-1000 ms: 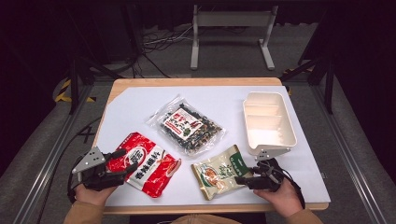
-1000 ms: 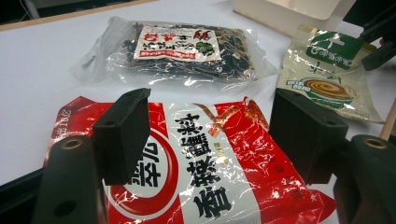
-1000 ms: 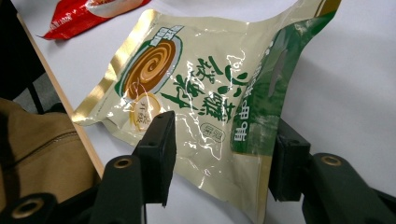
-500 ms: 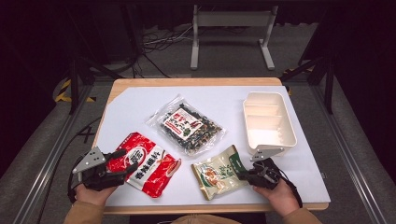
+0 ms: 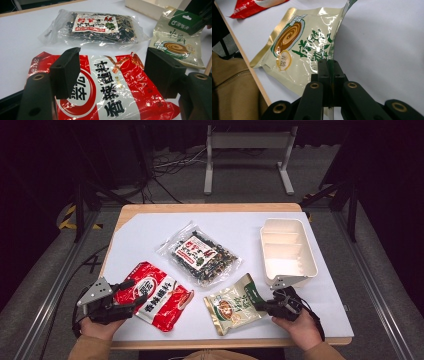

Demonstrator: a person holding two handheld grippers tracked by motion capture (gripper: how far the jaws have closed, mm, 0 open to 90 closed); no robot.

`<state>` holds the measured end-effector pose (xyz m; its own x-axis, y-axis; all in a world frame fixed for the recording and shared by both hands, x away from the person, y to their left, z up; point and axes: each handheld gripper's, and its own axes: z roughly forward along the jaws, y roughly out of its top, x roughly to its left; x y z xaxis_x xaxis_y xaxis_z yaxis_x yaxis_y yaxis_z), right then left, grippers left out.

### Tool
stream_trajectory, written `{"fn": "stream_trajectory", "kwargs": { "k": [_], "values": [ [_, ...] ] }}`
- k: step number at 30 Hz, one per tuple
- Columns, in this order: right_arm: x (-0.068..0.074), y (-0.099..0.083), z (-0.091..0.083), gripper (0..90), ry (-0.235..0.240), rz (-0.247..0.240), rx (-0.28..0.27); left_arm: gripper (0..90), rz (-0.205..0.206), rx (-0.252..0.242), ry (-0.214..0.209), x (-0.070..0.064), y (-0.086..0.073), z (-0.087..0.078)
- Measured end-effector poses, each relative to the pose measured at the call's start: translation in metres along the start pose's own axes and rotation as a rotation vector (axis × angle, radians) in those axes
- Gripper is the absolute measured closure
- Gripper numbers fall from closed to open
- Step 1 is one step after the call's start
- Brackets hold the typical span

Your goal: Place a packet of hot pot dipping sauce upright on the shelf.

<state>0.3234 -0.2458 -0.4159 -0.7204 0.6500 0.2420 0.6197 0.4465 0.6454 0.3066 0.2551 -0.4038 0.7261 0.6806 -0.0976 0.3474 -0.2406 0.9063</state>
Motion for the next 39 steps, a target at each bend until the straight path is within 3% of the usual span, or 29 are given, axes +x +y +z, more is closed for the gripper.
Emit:
{"fn": "stream_trajectory", "kwargs": {
  "k": [11,23,30,39],
  "values": [
    [0.009,0.012,-0.018,89.4,0.013,-0.033,-0.032,29.6,-0.003,0.003,0.002,0.0,0.0,-0.001],
    [0.019,0.024,-0.042,89.5,-0.01,-0.076,-0.07,29.6,-0.004,-0.003,0.002,0.0,0.0,0.0],
    [0.028,0.035,-0.056,89.5,-0.036,-0.135,-0.082,29.6,0.0,0.0,0.001,0.0,0.0,-0.001],
    [0.039,0.046,-0.075,89.5,-0.104,-0.203,-0.121,29.6,0.0,0.0,0.003,0.0,0.0,-0.001]
  ]
}}
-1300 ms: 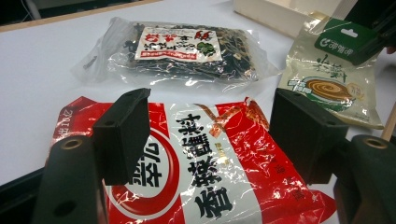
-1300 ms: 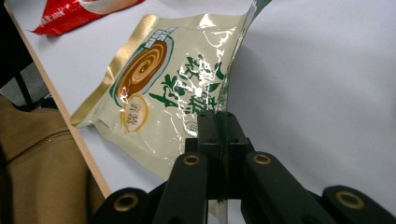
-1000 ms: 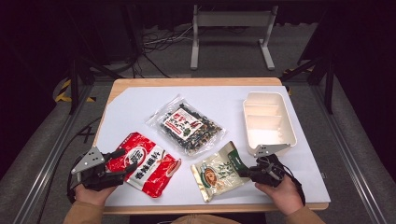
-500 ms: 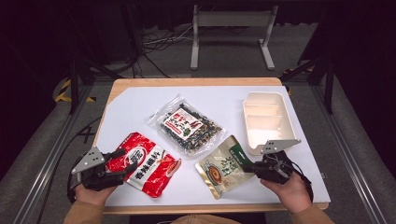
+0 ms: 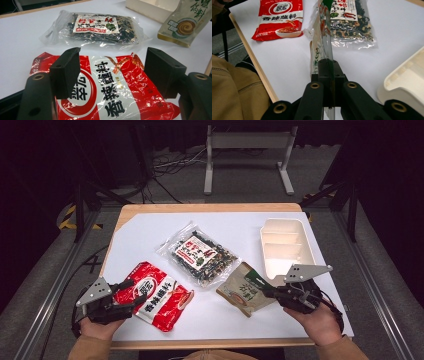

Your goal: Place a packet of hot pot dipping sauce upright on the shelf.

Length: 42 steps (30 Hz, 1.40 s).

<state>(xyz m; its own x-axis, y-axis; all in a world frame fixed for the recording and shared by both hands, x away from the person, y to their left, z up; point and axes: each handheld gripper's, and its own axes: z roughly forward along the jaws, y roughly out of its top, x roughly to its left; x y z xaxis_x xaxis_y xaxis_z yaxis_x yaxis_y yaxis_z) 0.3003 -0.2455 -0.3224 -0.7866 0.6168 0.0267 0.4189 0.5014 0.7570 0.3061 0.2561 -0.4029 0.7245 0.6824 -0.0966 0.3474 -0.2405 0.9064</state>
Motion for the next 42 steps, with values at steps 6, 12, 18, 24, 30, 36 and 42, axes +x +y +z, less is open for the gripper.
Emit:
{"fn": "stream_trajectory", "kwargs": {
  "k": [6,12,18,24,30,36,42],
  "values": [
    [-0.003,0.008,-0.01,89.5,-0.04,-0.022,-0.017,29.8,-0.004,-0.006,0.003,-0.001,0.0,-0.001],
    [-0.004,0.017,-0.018,89.5,-0.062,-0.057,-0.021,29.8,0.002,-0.005,0.005,0.0,0.0,0.0],
    [-0.008,0.025,-0.024,89.5,-0.084,-0.063,-0.03,29.9,-0.003,-0.015,0.016,0.0,0.0,-0.002],
    [-0.013,0.034,-0.03,89.5,-0.106,-0.071,-0.036,29.9,-0.013,-0.015,0.018,0.0,0.0,-0.002],
    [-0.017,0.044,-0.035,89.4,-0.115,-0.105,-0.055,30.0,-0.012,-0.014,0.019,-0.001,0.0,-0.003],
    [-0.021,0.05,-0.039,89.4,-0.12,-0.107,-0.067,30.0,-0.006,-0.011,0.02,0.001,0.0,-0.003],
    [-0.026,0.056,-0.042,89.4,-0.128,-0.102,-0.094,30.1,-0.005,-0.011,0.02,0.0,0.0,-0.003]
  ]
}}
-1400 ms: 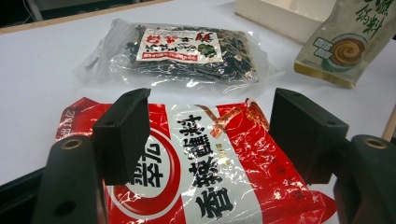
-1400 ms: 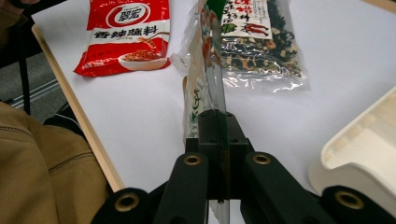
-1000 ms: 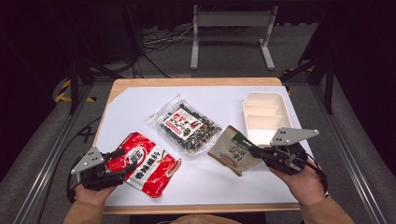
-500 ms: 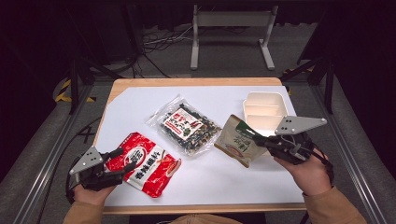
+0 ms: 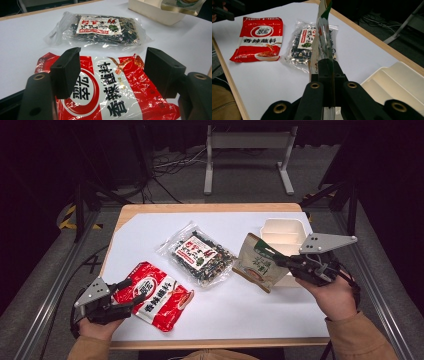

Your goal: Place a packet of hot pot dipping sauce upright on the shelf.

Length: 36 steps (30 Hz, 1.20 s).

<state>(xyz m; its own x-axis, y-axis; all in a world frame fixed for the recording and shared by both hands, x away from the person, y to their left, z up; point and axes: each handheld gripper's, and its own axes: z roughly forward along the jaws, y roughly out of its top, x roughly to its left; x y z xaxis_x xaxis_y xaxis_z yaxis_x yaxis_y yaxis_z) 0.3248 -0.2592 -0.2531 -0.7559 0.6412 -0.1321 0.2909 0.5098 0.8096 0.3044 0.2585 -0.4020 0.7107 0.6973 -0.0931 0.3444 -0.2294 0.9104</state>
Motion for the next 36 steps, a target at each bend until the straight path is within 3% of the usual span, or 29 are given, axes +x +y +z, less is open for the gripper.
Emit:
{"fn": "stream_trajectory", "kwargs": {
  "k": [14,26,36],
  "values": [
    [-0.023,0.01,-0.006,89.4,-0.019,-0.008,-0.051,30.1,-0.007,0.001,0.003,0.0,-0.001,-0.001],
    [-0.052,0.021,-0.01,89.4,-0.05,0.006,-0.047,30.3,-0.019,0.007,0.028,-0.001,-0.005,-0.009],
    [-0.074,0.029,-0.01,89.5,-0.075,-0.029,-0.049,30.4,-0.038,0.002,0.046,-0.002,-0.008,-0.014]
  ]
}}
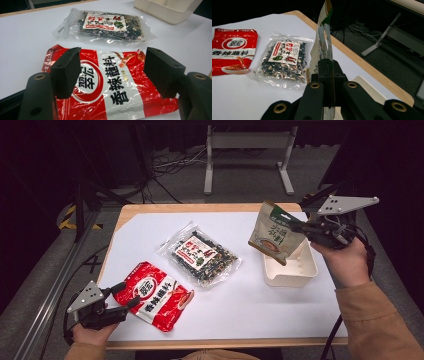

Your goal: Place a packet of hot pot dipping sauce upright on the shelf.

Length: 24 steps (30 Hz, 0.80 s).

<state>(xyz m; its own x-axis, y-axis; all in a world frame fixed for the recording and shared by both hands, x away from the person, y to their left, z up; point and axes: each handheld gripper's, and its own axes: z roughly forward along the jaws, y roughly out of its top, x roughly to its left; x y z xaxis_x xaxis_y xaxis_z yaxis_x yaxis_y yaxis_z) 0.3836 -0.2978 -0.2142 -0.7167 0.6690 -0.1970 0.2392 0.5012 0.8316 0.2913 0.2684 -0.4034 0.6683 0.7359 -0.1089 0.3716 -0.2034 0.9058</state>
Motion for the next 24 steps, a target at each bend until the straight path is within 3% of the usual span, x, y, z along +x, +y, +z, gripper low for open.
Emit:
{"fn": "stream_trajectory", "kwargs": {
  "k": [9,22,24],
  "values": [
    [-0.023,0.003,0.003,89.5,-0.011,-0.021,0.004,30.4,0.007,0.009,0.005,0.001,-0.001,-0.001],
    [-0.051,0.007,0.008,89.5,0.01,-0.129,0.007,30.4,-0.002,0.013,0.036,-0.003,-0.006,-0.011],
    [-0.055,0.007,0.01,89.4,0.019,-0.179,0.012,30.4,-0.009,0.009,0.042,-0.003,-0.008,-0.013]
  ]
}}
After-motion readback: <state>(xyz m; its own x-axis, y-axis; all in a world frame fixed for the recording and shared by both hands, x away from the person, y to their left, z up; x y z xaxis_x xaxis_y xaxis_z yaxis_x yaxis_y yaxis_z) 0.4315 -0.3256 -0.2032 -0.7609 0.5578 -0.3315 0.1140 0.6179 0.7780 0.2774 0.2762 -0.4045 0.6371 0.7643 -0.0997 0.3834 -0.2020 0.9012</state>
